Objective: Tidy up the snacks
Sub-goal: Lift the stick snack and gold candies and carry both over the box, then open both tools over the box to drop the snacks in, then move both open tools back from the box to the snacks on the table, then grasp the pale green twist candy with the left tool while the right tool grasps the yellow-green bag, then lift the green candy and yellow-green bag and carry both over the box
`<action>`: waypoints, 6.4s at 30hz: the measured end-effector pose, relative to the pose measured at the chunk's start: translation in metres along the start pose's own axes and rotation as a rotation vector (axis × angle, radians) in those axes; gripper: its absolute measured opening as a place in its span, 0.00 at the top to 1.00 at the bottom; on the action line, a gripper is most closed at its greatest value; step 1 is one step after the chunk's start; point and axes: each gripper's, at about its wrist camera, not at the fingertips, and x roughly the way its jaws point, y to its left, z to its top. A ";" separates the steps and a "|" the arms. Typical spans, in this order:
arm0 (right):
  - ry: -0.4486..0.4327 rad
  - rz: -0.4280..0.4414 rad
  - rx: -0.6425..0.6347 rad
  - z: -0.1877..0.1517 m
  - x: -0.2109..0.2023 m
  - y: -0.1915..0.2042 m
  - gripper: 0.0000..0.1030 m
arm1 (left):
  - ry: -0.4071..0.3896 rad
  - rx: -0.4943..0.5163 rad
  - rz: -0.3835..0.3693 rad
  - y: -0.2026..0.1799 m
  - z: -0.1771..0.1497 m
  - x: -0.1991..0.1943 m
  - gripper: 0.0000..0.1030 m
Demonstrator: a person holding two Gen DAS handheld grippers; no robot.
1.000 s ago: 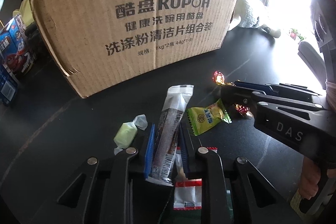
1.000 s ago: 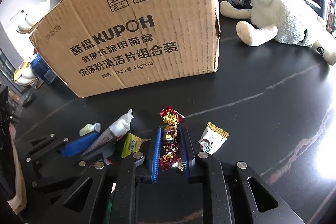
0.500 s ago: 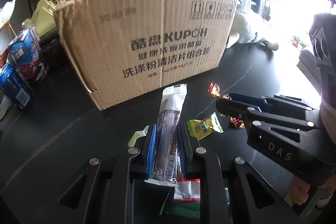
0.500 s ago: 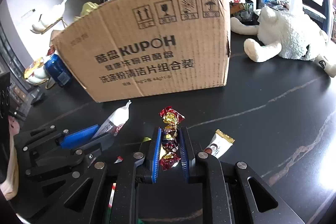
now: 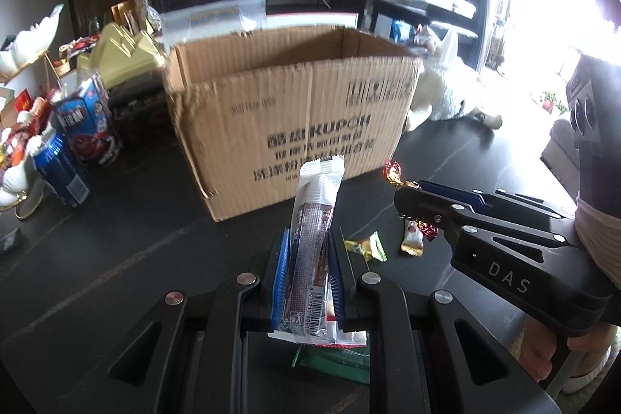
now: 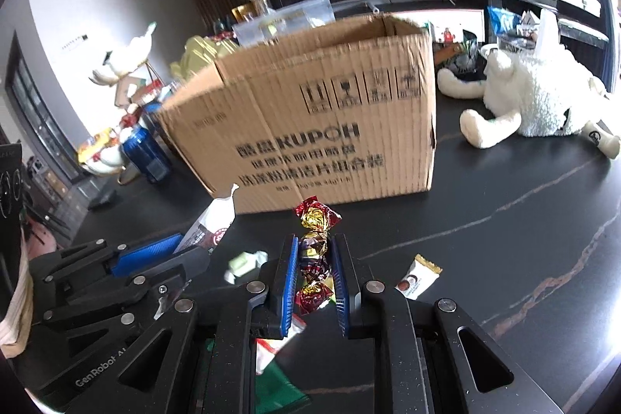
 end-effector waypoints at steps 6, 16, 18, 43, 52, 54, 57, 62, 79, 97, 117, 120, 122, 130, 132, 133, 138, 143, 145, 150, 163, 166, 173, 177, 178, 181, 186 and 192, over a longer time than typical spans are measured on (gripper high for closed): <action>-0.053 0.007 -0.014 0.015 -0.024 0.009 0.82 | -0.053 0.005 0.012 0.001 0.017 -0.028 0.80; -0.121 0.025 -0.035 0.048 -0.056 0.026 0.82 | -0.117 -0.004 0.004 0.002 0.046 -0.060 0.80; -0.123 0.028 -0.040 0.054 -0.059 0.028 0.82 | -0.128 -0.004 0.005 0.003 0.053 -0.064 0.80; -0.097 -0.010 -0.066 0.146 -0.026 0.026 0.82 | -0.126 0.024 0.005 0.026 0.144 -0.033 0.80; -0.066 -0.034 -0.069 0.158 0.011 0.016 0.81 | -0.106 0.018 0.051 0.041 0.159 0.008 0.72; -0.063 -0.032 -0.066 0.160 0.018 0.015 0.80 | -0.109 0.005 0.061 0.046 0.158 0.011 0.63; -0.059 -0.043 -0.072 0.156 0.020 0.016 0.66 | -0.115 -0.003 0.064 0.048 0.151 0.007 0.63; -0.075 -0.027 -0.092 0.142 0.006 0.025 0.66 | -0.139 0.010 0.082 0.043 0.132 -0.013 0.58; -0.061 -0.019 -0.112 0.070 -0.032 0.038 0.55 | -0.144 0.032 0.089 0.025 0.056 -0.051 0.52; 0.012 -0.023 -0.052 0.005 0.001 0.022 0.53 | -0.098 0.000 0.075 0.028 -0.005 -0.018 0.52; 0.168 -0.039 -0.055 -0.027 0.051 0.005 0.53 | 0.068 -0.018 -0.019 0.035 -0.036 0.058 0.52; 0.182 -0.041 -0.050 -0.030 0.057 0.004 0.53 | 0.083 -0.025 -0.027 0.036 -0.039 0.066 0.52; 0.194 -0.041 -0.047 -0.031 0.060 0.003 0.53 | 0.089 -0.029 -0.027 0.037 -0.040 0.071 0.52; 0.213 -0.054 -0.033 -0.035 0.069 -0.001 0.53 | 0.102 -0.033 -0.033 0.039 -0.041 0.085 0.54; 0.217 -0.053 -0.032 -0.036 0.070 -0.001 0.53 | 0.105 -0.032 -0.036 0.039 -0.041 0.087 0.57; 0.219 -0.053 -0.031 -0.036 0.071 -0.001 0.53 | 0.112 -0.031 -0.038 0.039 -0.042 0.089 0.58; 0.234 -0.055 -0.026 -0.038 0.076 -0.003 0.53 | 0.129 -0.036 -0.041 0.038 -0.044 0.096 0.65; 0.235 -0.065 -0.032 -0.039 0.077 -0.004 0.53 | 0.128 -0.040 -0.037 0.041 -0.043 0.097 0.71; 0.231 -0.069 -0.032 -0.039 0.078 -0.005 0.53 | 0.128 -0.041 -0.035 0.041 -0.044 0.097 0.74; 0.225 -0.082 -0.064 -0.039 0.081 0.002 0.57 | 0.127 -0.044 -0.034 0.040 -0.044 0.098 0.77; 0.202 -0.063 -0.080 -0.037 0.078 0.009 0.75 | 0.117 -0.056 -0.035 0.039 -0.045 0.093 0.78; 0.189 -0.057 -0.082 -0.035 0.075 0.010 0.76 | 0.108 -0.061 -0.034 0.038 -0.043 0.088 0.78; 0.158 -0.042 -0.080 -0.030 0.066 0.010 0.76 | 0.084 -0.081 -0.027 0.038 -0.037 0.072 0.78; 0.138 -0.028 -0.078 -0.027 0.057 0.009 0.76 | 0.066 -0.080 -0.017 0.035 -0.032 0.060 0.78; 0.132 -0.024 -0.079 -0.026 0.055 0.010 0.76 | 0.063 -0.078 -0.013 0.034 -0.031 0.057 0.78; 0.115 -0.013 -0.078 -0.023 0.049 0.010 0.76 | 0.046 -0.079 0.001 0.032 -0.027 0.048 0.78; 0.090 0.005 -0.068 -0.019 0.040 0.010 0.76 | 0.020 -0.088 0.015 0.030 -0.020 0.031 0.78; 0.044 0.016 -0.057 -0.009 0.022 0.012 0.76 | -0.013 -0.105 0.012 0.028 -0.009 0.009 0.78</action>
